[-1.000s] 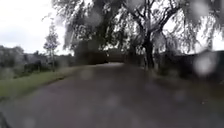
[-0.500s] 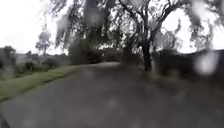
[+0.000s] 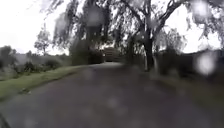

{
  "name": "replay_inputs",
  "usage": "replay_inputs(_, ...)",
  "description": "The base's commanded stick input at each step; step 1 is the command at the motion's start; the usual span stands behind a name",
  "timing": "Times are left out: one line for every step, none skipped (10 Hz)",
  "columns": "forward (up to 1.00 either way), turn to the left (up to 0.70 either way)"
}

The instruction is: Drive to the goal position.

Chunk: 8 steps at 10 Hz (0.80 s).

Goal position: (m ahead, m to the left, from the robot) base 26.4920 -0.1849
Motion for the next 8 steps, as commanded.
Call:
replay_inputs(1.0,-0.02)
replay_inputs(1.0,-0.02)
replay_inputs(1.0,-0.02)
replay_inputs(1.0,-0.02)
replay_inputs(1.0,-0.02)
replay_inputs(1.0,-0.01)
replay_inputs(1.0,0.0)
replay_inputs(1.0,0.0)
